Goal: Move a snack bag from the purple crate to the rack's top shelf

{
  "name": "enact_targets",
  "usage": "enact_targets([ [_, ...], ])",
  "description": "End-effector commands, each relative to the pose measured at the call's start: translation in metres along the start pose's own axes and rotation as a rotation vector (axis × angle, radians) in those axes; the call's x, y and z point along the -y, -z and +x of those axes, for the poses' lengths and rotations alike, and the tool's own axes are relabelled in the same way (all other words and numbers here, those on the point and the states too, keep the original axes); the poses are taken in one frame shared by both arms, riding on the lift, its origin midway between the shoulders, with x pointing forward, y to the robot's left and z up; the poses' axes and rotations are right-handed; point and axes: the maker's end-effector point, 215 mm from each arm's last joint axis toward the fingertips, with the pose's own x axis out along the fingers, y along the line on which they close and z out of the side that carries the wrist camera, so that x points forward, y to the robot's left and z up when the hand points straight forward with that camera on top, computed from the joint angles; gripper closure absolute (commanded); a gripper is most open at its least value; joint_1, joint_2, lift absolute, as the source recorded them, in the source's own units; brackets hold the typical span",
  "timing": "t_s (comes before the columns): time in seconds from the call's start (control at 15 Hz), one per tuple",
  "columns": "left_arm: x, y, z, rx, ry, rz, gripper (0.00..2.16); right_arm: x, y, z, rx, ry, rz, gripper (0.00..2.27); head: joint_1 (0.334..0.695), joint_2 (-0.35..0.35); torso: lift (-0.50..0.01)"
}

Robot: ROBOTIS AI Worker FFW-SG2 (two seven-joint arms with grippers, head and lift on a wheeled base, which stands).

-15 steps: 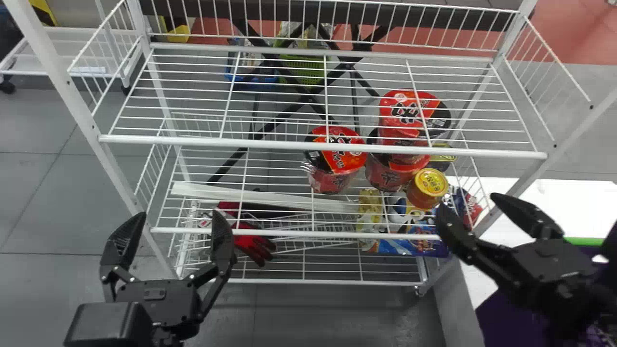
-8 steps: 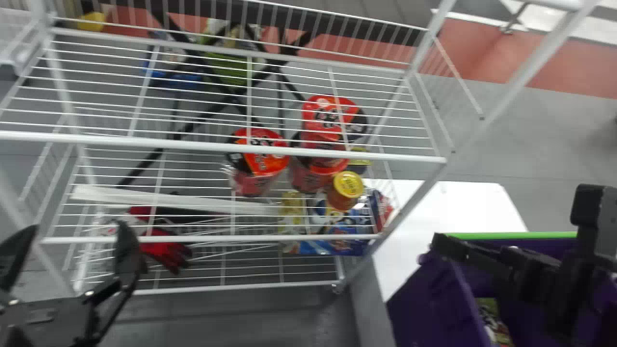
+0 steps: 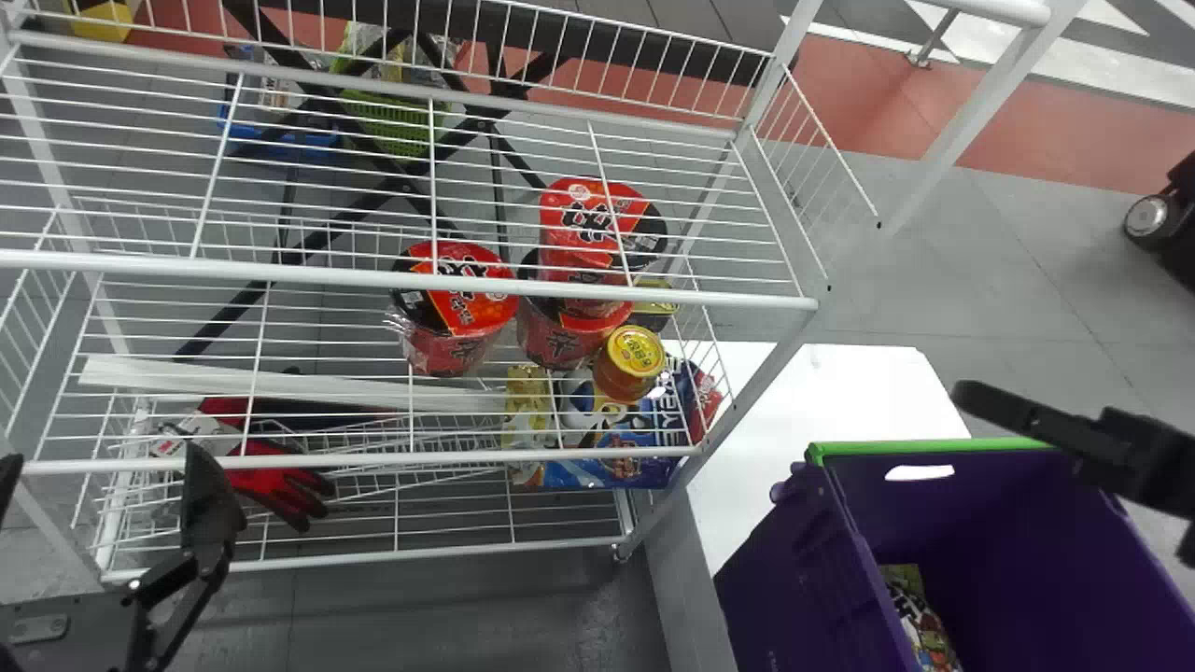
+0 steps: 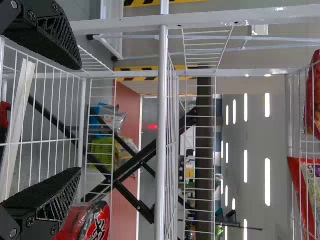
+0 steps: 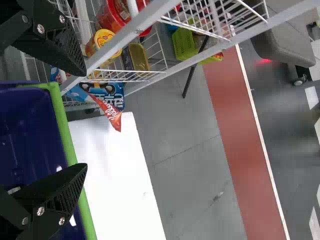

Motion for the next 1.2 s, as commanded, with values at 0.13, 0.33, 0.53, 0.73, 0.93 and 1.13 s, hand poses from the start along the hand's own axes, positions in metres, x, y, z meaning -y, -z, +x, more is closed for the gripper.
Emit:
enact_targets([
  [0.13,0.001,0.008,0.0,-0.012,0.001,0.005,0.09,0.066,-0.008,-0.003,-0.089,-0.023,0.073,0.19,0.695,-0.35,-0.451],
  [0.33,0.007,0.012,0.0,-0.019,0.006,0.004,0.09,0.089,-0.009,0.001,-0.148,-0.069,0.016,0.19,0.695,-0.35,-0.451],
  [0.53,0.007,0.014,-0.001,-0.021,0.006,0.007,0.09,0.101,-0.002,0.021,-0.216,-0.116,-0.178,0.19,0.695,-0.35,-0.451],
  [0.73,0.006,0.015,-0.001,-0.024,0.002,0.006,0.09,0.119,0.033,0.05,-0.346,-0.1,-0.376,0.06,0.695,-0.35,-0.451],
  [0.93,0.007,0.02,0.001,-0.03,0.004,0.003,0.09,0.137,0.084,0.062,-0.496,-0.07,-0.412,0.0,0.695,-0.35,-0.451],
  [1.13,0.007,0.022,0.003,-0.032,0.005,0.009,0.09,0.159,0.119,0.06,-0.589,-0.034,-0.388,0.0,0.695,-0.35,-0.451],
])
